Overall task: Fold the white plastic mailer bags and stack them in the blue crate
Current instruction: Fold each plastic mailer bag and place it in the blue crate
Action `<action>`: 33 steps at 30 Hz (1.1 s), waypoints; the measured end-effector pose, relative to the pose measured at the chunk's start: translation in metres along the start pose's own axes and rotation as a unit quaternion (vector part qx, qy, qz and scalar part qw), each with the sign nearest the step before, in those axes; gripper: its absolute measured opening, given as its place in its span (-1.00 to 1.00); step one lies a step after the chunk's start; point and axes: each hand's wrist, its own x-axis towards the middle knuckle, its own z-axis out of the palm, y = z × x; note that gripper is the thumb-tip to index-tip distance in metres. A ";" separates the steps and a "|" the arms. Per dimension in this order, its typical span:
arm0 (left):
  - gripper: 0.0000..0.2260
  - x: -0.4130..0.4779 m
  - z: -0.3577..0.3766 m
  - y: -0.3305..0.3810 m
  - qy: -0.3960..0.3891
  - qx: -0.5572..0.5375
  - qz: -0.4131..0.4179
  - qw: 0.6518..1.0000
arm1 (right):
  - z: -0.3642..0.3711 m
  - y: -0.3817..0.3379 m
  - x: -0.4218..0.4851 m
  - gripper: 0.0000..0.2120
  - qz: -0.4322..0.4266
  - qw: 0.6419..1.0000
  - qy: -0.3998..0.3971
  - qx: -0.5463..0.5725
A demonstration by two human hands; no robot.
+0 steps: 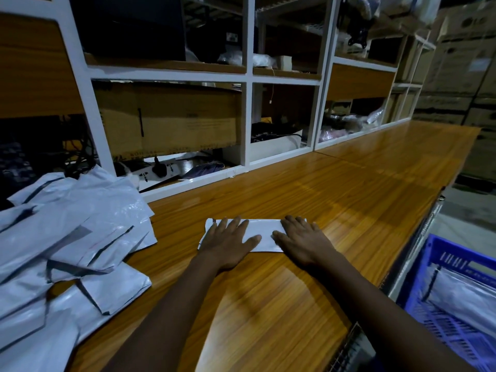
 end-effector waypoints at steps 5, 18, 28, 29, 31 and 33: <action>-0.52 -0.002 0.001 -0.002 -0.021 0.122 -0.002 0.992 | 0.002 0.002 0.007 -0.42 0.038 0.999 -0.006 0.017; -0.45 -0.007 -0.003 -0.019 -0.018 0.015 -0.065 0.998 | 0.013 0.016 0.001 -0.43 0.089 0.996 0.003 0.009; -0.74 0.004 0.004 -0.002 0.297 -0.044 0.122 0.946 | 0.009 -0.008 0.010 -0.54 -0.115 0.942 0.286 0.132; -0.75 0.005 0.002 0.001 0.283 -0.067 0.135 0.947 | 0.008 -0.010 0.014 -0.57 -0.124 0.945 0.257 0.160; -0.69 0.003 -0.001 0.003 0.206 -0.119 0.118 0.964 | 0.005 -0.011 0.021 -0.61 -0.132 0.953 0.183 0.204; -0.58 0.007 0.000 -0.003 0.103 -0.119 0.093 0.983 | 0.001 -0.011 0.025 -0.59 -0.133 0.960 0.140 0.201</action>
